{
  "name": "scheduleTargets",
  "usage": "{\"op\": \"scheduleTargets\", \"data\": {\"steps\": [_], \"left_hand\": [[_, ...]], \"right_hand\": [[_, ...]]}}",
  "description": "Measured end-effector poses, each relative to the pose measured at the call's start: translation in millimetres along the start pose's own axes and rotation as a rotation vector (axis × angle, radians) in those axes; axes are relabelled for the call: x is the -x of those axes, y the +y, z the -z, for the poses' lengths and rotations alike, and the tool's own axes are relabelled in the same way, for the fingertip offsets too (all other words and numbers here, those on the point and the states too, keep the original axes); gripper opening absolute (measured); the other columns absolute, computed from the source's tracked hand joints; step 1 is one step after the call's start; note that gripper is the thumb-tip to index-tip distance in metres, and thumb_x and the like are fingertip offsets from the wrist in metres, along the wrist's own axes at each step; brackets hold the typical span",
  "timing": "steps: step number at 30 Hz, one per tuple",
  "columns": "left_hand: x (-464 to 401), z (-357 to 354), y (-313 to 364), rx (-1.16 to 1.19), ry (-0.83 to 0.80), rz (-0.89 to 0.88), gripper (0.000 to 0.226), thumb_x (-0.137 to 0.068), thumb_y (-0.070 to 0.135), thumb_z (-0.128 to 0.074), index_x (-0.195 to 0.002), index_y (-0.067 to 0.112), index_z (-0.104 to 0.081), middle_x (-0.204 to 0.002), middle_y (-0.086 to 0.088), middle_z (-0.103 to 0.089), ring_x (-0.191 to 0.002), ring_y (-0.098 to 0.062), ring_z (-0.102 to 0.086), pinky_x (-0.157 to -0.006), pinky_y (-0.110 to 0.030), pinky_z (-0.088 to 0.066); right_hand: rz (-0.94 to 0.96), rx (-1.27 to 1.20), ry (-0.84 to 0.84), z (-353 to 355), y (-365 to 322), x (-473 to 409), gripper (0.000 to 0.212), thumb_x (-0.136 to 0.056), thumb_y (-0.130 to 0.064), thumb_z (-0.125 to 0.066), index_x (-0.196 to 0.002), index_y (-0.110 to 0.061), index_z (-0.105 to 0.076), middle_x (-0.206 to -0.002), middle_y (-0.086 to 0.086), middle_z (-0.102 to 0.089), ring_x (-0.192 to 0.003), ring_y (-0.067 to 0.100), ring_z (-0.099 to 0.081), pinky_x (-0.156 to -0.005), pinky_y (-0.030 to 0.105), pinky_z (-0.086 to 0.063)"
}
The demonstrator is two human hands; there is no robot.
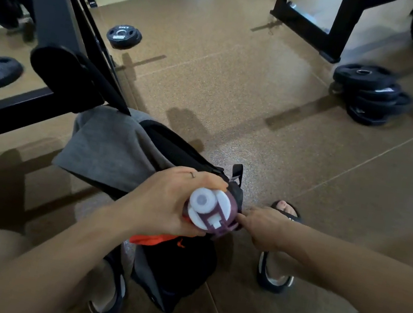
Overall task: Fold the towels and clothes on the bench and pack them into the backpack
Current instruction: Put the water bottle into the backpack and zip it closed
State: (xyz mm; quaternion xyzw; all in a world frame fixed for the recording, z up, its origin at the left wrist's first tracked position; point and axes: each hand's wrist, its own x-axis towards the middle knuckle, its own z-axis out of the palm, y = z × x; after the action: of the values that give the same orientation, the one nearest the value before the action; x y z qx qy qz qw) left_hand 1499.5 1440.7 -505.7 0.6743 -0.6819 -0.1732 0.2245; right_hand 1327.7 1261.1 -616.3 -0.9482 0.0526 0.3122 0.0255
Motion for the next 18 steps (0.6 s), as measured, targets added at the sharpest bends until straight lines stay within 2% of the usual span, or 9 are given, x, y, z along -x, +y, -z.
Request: {"op": "scheduleTargets", "data": {"steps": [4,7,10,13,18], "left_hand": [[12.3,-4.7,5.1,-0.037,-0.041,0.058,0.064,-0.078,0.049,-0.084,-0.135,0.039,-0.056,-0.125,0.022,-0.062,-0.117,-0.001,-0.059,-0.097,-0.029,-0.048],[19.5,-11.9,5.4,-0.056,-0.058,0.137,0.071,-0.076,0.053,-0.083,-0.139,0.041,-0.053,-0.131,0.022,-0.06,-0.119,0.002,-0.057,-0.099,-0.03,-0.05],[24.8,-23.3,5.7,-0.087,-0.017,0.018,0.066,-0.081,0.053,-0.079,-0.14,0.036,-0.054,-0.136,0.025,-0.057,-0.125,0.004,-0.055,-0.099,-0.03,-0.05],[32.3,-28.8,10.0,-0.073,0.011,-0.034,0.063,-0.081,0.052,-0.08,-0.135,0.028,-0.059,-0.136,0.017,-0.06,-0.124,-0.003,-0.058,-0.098,-0.034,-0.051],[33.2,-27.8,20.9,-0.197,-0.02,-0.096,0.063,-0.079,0.06,-0.075,-0.132,0.029,-0.059,-0.135,0.015,-0.06,-0.116,-0.009,-0.062,-0.09,-0.034,-0.054]], "right_hand": [[0.003,-0.028,0.011,-7.1,-6.8,15.4,0.044,-0.091,-0.014,-0.055,-0.135,-0.014,-0.046,-0.128,0.009,-0.058,-0.119,0.031,-0.055,-0.095,0.044,-0.048],[0.006,-0.047,0.013,-7.5,-14.1,21.8,0.043,-0.092,-0.013,-0.056,-0.134,-0.011,-0.048,-0.128,0.01,-0.058,-0.119,0.031,-0.056,-0.092,0.042,-0.05],[0.002,-0.089,0.035,-10.5,-16.2,23.7,0.041,-0.092,-0.012,-0.057,-0.132,-0.011,-0.049,-0.126,0.011,-0.059,-0.116,0.031,-0.057,-0.089,0.041,-0.048],[-0.004,-0.174,0.063,-14.5,-16.9,22.0,0.038,-0.091,-0.017,-0.059,-0.128,-0.013,-0.051,-0.122,0.01,-0.061,-0.113,0.031,-0.059,-0.088,0.041,-0.051],[-0.05,-0.276,0.109,-19.9,-15.9,17.1,0.035,-0.088,-0.02,-0.058,-0.123,-0.018,-0.056,-0.116,0.006,-0.065,-0.108,0.028,-0.062,-0.081,0.036,-0.049]]}}
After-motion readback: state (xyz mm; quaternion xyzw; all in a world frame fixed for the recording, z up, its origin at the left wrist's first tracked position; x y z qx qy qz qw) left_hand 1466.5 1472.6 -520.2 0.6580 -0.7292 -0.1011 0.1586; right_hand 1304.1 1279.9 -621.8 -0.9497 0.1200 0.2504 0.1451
